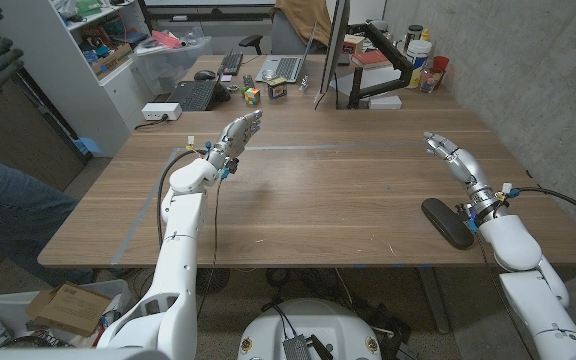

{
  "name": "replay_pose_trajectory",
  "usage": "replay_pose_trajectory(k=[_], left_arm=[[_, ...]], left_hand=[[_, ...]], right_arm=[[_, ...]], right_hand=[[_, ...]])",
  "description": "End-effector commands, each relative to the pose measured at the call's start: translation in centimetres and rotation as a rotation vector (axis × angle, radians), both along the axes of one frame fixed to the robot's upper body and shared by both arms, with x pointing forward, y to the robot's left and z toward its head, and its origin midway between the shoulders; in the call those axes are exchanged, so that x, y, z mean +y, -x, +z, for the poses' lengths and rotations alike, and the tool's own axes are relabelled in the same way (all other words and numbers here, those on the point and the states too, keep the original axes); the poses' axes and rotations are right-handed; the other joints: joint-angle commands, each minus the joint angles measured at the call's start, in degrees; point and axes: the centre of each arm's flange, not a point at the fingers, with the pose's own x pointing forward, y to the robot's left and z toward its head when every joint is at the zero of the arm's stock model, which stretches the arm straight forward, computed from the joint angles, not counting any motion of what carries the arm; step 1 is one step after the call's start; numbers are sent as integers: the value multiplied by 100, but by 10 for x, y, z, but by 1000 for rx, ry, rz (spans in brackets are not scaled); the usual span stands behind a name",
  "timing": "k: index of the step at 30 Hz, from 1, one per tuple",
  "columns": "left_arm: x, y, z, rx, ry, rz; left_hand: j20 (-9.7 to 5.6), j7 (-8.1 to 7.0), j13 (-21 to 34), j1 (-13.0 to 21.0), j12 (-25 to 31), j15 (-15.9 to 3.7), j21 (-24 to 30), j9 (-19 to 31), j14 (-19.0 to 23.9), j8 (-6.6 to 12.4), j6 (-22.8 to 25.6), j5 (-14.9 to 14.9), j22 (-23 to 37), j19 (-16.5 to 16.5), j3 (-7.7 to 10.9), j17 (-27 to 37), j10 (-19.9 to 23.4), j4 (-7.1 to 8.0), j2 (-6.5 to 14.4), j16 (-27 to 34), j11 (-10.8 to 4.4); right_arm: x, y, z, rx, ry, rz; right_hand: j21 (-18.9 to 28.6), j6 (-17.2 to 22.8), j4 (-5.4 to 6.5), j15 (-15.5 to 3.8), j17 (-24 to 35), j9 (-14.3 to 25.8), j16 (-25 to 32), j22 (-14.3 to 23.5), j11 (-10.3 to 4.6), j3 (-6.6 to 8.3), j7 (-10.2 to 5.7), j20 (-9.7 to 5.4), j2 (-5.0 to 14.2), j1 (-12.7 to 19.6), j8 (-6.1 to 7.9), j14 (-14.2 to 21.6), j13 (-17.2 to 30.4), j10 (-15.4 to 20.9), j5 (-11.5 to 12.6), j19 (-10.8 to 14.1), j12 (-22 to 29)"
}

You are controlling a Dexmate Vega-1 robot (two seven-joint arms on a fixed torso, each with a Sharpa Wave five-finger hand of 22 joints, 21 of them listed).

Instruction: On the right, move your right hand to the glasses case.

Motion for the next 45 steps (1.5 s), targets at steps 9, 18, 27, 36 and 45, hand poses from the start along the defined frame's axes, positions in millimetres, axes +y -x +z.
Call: replay_pose_trajectory(k=[9,18,27,36,45], left_arm=[[-6,-4,4,3,-21,-3],[-9,-4,4,4,-29,-7],[-8,-5,5,5,-31,-8],[-7,-6,4,8,-49,-1],[-6,-8,7,3,-52,-5]], left_hand=[[25,27,28,-7,15,-4,-11,10,-9,35,41,15,9,-18,13,18,24,-51,57,8,43],[27,29,28,-7,12,-4,-17,10,-12,32,45,15,10,-15,11,18,22,-55,59,7,37],[29,21,29,-9,9,-11,-23,10,-17,28,45,14,10,-12,8,18,19,-58,58,5,50],[46,0,29,-10,5,-12,-34,10,-22,23,45,13,10,-20,5,18,14,-61,60,3,42],[45,-2,29,-11,2,-13,-43,10,-33,20,47,13,11,-27,2,19,12,-65,61,0,36]], right_arm=[[-5,10,-13,20,9,-34],[-4,15,-18,20,35,-49],[-2,20,-22,22,62,-70],[2,24,-28,17,65,-88],[5,31,-29,-7,105,-144]], right_hand=[[-42,4,-49,-36,21,15,-8,10,-17,13,-55,1,-26,-2,-19,37,26,42,49,61,23],[-66,7,-51,-38,25,16,-9,11,-32,14,-69,-3,-18,-3,-22,38,27,44,56,66,23],[-91,8,-54,-51,27,17,-10,11,-44,15,-72,-5,-12,-2,-25,41,28,43,62,72,21],[-111,4,-59,-57,29,18,-9,12,-54,15,-80,-10,-11,0,-29,48,28,41,68,75,19],[-158,103,-78,-47,28,18,-20,14,-68,13,-142,2,-26,14,5,30,29,3,78,46,3]])
